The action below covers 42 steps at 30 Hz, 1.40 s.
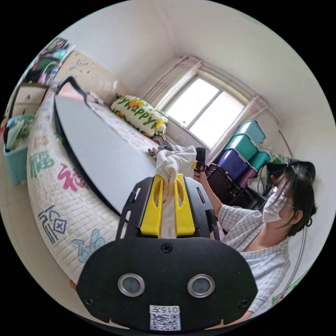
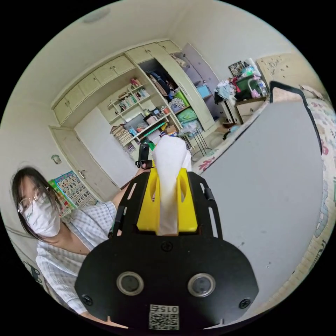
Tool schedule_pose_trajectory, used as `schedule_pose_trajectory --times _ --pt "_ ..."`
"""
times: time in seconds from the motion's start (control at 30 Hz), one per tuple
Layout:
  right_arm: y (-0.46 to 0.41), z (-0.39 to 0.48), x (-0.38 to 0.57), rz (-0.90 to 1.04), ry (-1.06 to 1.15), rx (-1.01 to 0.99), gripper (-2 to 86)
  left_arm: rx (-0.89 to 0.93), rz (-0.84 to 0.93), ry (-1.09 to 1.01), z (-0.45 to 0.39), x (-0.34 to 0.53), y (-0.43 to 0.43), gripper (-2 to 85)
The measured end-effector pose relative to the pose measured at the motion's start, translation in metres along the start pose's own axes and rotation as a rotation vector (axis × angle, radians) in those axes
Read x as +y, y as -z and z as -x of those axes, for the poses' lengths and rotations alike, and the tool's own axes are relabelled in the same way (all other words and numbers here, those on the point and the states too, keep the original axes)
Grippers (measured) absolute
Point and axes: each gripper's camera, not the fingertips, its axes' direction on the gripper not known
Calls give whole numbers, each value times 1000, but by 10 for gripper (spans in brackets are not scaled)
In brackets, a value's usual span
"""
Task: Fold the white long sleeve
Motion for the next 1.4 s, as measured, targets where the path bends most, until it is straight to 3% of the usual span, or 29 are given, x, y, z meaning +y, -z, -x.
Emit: schedule_pose_trajectory --times 0.3,0.6,0.83,1.17,1.4 --pt "144 159 94 -225 220 137 80 49 12 -311 -162 21 -54 47" --pt "280 262 201 -344 292 400 80 252 77 -417 -224 62 -189 47" --pt "381 300 285 -431 261 587 80 417 172 -452 -250 86 -328 48" --pt "496 347 433 -508 286 896 81 642 254 -603 -295 197 -543 49" --pt "565 311 464 -614 84 1063 81 561 281 -640 -307 196 -664 48"
